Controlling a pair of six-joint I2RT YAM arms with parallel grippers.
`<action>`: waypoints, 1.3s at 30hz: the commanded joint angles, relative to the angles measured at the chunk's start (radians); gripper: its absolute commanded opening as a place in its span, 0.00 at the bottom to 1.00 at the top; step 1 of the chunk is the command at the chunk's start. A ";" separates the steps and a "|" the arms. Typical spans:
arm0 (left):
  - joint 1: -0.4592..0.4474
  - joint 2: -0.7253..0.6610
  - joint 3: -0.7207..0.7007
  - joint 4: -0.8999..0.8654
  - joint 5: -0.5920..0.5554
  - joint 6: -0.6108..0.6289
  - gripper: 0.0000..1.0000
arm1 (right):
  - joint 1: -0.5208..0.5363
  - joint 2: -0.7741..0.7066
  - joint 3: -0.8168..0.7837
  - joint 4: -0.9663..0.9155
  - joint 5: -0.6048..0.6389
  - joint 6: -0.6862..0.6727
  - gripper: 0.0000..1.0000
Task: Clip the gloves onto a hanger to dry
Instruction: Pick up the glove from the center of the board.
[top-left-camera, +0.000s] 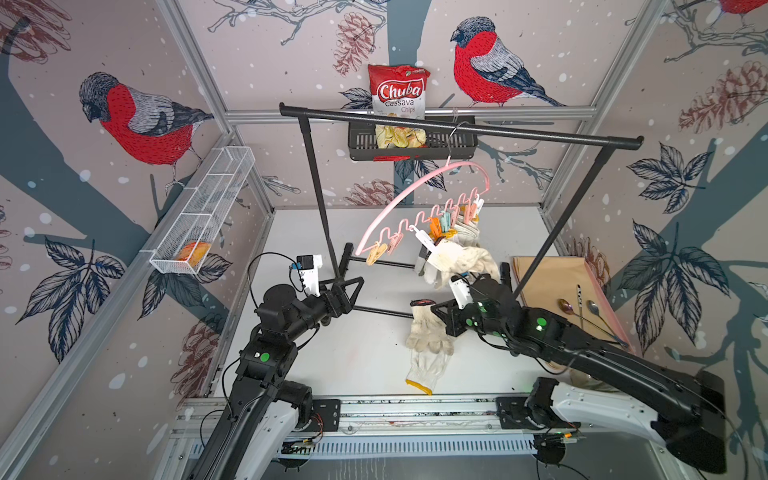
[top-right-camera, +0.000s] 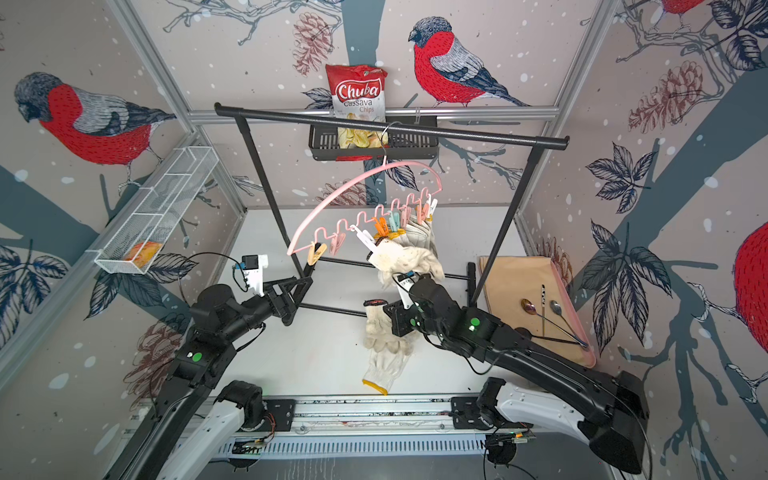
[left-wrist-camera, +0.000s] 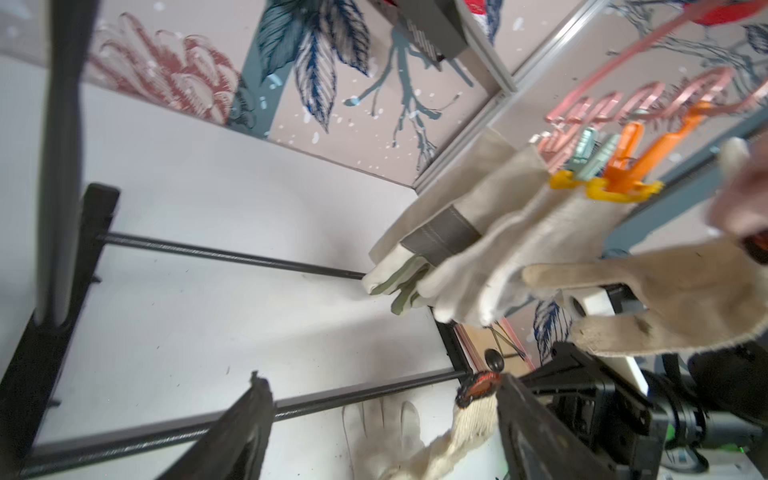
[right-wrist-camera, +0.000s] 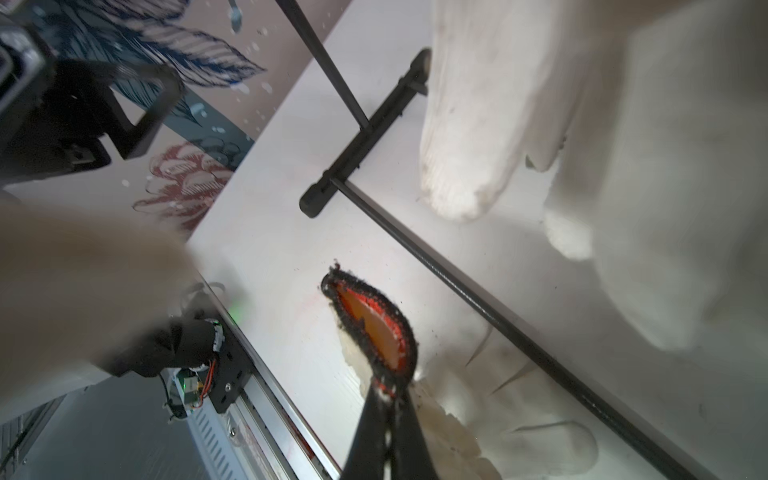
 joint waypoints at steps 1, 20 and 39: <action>-0.004 0.006 0.058 0.075 0.190 0.181 0.84 | 0.008 -0.068 0.009 0.063 0.049 0.016 0.00; -0.030 0.055 0.152 0.081 0.310 0.407 0.82 | 0.061 0.002 -0.042 0.165 -0.046 0.044 0.00; -0.032 0.026 0.085 -0.010 0.293 0.436 0.82 | 0.006 0.253 -0.031 0.111 -0.309 -0.085 0.00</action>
